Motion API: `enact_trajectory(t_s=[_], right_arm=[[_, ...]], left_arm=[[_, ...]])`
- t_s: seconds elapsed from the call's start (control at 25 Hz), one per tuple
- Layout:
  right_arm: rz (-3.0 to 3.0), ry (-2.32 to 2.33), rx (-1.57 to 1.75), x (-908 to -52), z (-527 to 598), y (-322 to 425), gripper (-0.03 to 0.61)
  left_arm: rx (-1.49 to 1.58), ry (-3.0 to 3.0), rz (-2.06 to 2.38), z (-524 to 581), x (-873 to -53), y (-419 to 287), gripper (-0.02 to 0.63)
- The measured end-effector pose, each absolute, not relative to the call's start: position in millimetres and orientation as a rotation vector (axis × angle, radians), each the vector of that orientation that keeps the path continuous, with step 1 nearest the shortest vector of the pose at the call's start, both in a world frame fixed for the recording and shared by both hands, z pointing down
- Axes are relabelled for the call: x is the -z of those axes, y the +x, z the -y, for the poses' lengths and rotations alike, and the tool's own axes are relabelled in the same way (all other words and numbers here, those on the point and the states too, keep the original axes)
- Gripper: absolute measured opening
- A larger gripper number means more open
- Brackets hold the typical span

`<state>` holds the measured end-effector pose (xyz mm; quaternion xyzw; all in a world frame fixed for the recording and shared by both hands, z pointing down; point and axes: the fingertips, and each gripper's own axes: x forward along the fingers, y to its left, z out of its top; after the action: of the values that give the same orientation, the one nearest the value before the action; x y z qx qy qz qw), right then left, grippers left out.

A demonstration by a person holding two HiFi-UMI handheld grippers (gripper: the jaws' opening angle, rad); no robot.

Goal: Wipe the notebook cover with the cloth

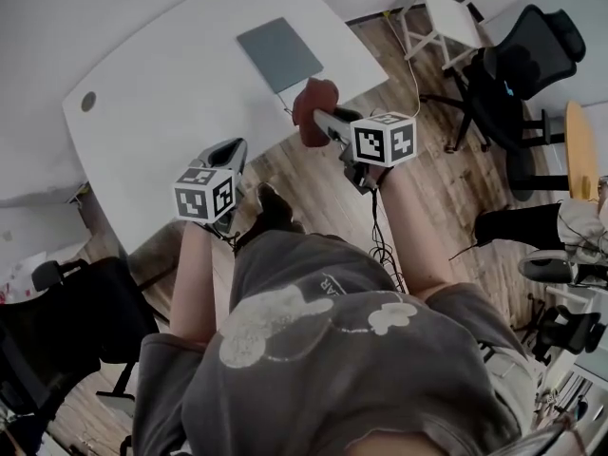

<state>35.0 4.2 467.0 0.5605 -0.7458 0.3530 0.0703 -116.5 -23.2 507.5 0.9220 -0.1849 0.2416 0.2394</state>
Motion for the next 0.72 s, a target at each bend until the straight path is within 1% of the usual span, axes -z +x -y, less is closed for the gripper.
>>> enact_trajectory(t_s=[0.4,0.72], right_arm=[[2.243,1.746,-1.053,-467.1,-82.7,37.2,0.060],[2.252,1.747,-1.064,-470.9,-108.4,32.3,0.058]], left_arm=[[-0.661,2.554,0.505,-47.6,-497.7,-117.4,-0.002],[-0.664,2.579,0.502,-69.2,-491.6,-118.6,-0.002]])
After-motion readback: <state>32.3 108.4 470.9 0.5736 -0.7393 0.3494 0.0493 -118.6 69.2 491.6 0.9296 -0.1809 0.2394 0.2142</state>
